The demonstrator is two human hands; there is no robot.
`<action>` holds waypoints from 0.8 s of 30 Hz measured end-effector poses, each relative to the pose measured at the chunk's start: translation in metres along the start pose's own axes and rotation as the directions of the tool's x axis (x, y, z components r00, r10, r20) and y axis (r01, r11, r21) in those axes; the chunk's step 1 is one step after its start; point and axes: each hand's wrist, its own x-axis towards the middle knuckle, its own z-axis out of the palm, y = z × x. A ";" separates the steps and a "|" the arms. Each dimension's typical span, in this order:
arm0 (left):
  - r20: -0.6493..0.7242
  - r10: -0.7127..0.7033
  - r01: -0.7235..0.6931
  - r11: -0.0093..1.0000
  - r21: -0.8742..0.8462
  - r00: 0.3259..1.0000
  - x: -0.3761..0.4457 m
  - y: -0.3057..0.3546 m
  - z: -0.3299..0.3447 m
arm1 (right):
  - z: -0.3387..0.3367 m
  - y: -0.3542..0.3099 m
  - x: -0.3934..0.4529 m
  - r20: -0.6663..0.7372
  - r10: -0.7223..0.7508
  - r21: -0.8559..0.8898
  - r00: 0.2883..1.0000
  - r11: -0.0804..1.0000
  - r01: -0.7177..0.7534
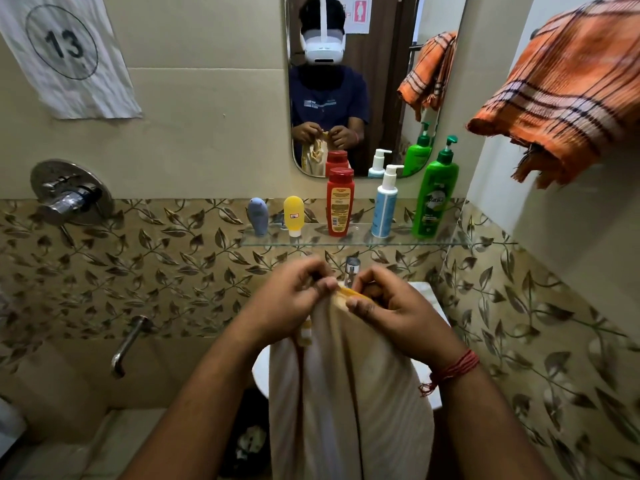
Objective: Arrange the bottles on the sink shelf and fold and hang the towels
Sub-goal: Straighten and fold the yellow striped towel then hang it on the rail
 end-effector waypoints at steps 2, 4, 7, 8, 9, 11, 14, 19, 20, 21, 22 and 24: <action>-0.272 -0.079 0.064 0.996 -0.061 0.959 0.004 -0.006 -0.007 | -0.012 0.003 0.000 -0.068 0.042 -0.055 0.997 0.997 -0.046; -0.539 -0.127 0.090 0.991 -0.094 0.832 0.006 -0.017 -0.024 | -0.030 0.007 -0.005 -0.174 0.072 -0.094 0.982 0.992 -0.090; -0.714 -0.162 0.119 0.987 -0.110 0.682 0.006 -0.030 -0.049 | -0.053 0.009 -0.012 -0.295 0.051 -0.208 0.954 0.971 -0.116; -0.726 -0.166 0.132 0.986 -0.104 0.667 0.006 -0.031 -0.052 | -0.056 0.007 -0.012 -0.313 0.024 -0.259 0.950 0.960 -0.110; -0.733 -0.170 0.144 0.985 -0.099 0.659 0.007 -0.032 -0.052 | -0.058 0.003 -0.012 -0.319 0.002 -0.300 0.948 0.948 -0.104; -0.765 -0.169 0.150 0.984 -0.096 0.621 0.006 -0.034 -0.053 | -0.059 -0.004 -0.009 -0.310 -0.018 -0.350 0.951 0.932 -0.097; -0.832 -0.176 0.159 0.981 -0.107 0.527 0.002 -0.041 -0.061 | -0.068 -0.008 -0.011 -0.319 -0.004 -0.419 0.948 0.898 -0.137; -0.827 -0.210 0.171 0.975 -0.139 0.522 -0.001 -0.049 -0.066 | -0.075 -0.006 -0.013 -0.369 0.031 -0.468 0.929 0.857 -0.214; -0.794 -0.225 0.180 0.972 -0.148 0.564 0.000 -0.047 -0.064 | -0.072 -0.006 -0.012 -0.378 0.026 -0.461 0.925 0.861 -0.213; -0.753 -0.236 0.186 0.971 -0.152 0.614 0.002 -0.044 -0.061 | -0.068 -0.006 -0.009 -0.385 0.018 -0.454 0.923 0.867 -0.207; -0.710 -0.236 0.184 0.971 -0.151 0.664 0.002 -0.039 -0.057 | -0.063 -0.007 -0.007 -0.384 0.004 -0.447 0.923 0.874 -0.190; -0.613 -0.204 0.144 0.979 -0.147 0.763 0.003 -0.025 -0.047 | -0.049 -0.011 0.000 -0.351 -0.034 -0.425 0.936 0.897 -0.126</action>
